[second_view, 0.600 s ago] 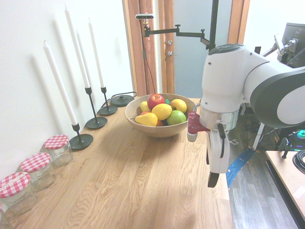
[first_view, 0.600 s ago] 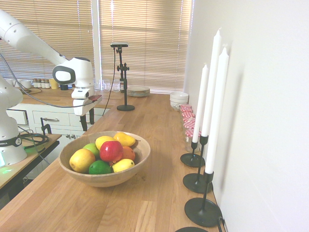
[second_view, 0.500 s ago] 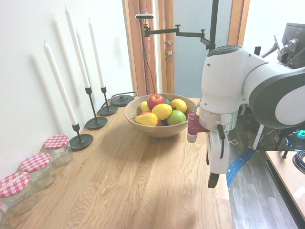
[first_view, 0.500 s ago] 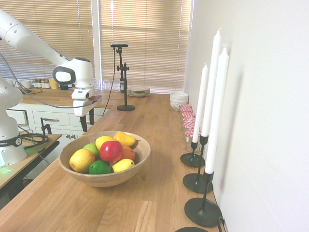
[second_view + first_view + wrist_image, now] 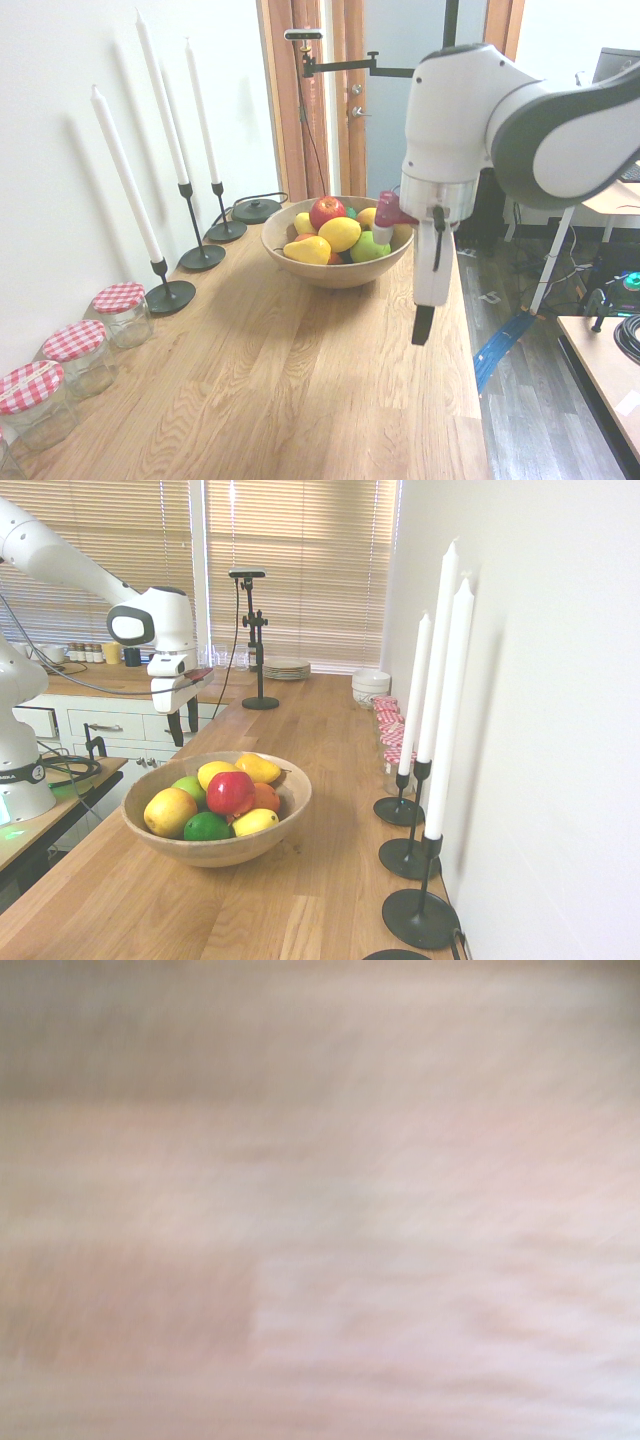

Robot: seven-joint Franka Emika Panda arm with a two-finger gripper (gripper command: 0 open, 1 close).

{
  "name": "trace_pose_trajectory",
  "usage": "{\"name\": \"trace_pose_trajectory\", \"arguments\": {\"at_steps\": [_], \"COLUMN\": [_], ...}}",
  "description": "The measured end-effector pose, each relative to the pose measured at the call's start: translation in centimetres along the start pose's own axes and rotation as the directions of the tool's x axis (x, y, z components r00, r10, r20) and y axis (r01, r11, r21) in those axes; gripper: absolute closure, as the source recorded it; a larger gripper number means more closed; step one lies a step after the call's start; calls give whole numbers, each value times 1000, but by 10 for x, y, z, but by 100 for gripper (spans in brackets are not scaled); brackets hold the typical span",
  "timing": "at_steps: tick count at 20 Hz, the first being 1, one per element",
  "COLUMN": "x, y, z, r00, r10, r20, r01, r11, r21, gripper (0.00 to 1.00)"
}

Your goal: Take mango out of the basket

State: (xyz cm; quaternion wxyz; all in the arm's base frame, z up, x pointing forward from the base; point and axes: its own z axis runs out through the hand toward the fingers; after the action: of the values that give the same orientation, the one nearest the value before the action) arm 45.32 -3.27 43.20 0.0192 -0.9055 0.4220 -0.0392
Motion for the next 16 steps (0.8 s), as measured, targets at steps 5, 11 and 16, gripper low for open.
{"name": "trace_pose_trajectory", "arguments": {"at_steps": [5, 11, 16], "x": [60, 142, 203], "y": [-3, -4, 26], "z": [-28, -53, -66], "r00": [999, 994, 975], "r10": [45, 110, 221], "r20": [-14, -13, 2], "r01": [-45, -110, -221], "r11": [999, 994, 975], "r21": [6, 5, 23], "gripper": [0, 0, 0]}}
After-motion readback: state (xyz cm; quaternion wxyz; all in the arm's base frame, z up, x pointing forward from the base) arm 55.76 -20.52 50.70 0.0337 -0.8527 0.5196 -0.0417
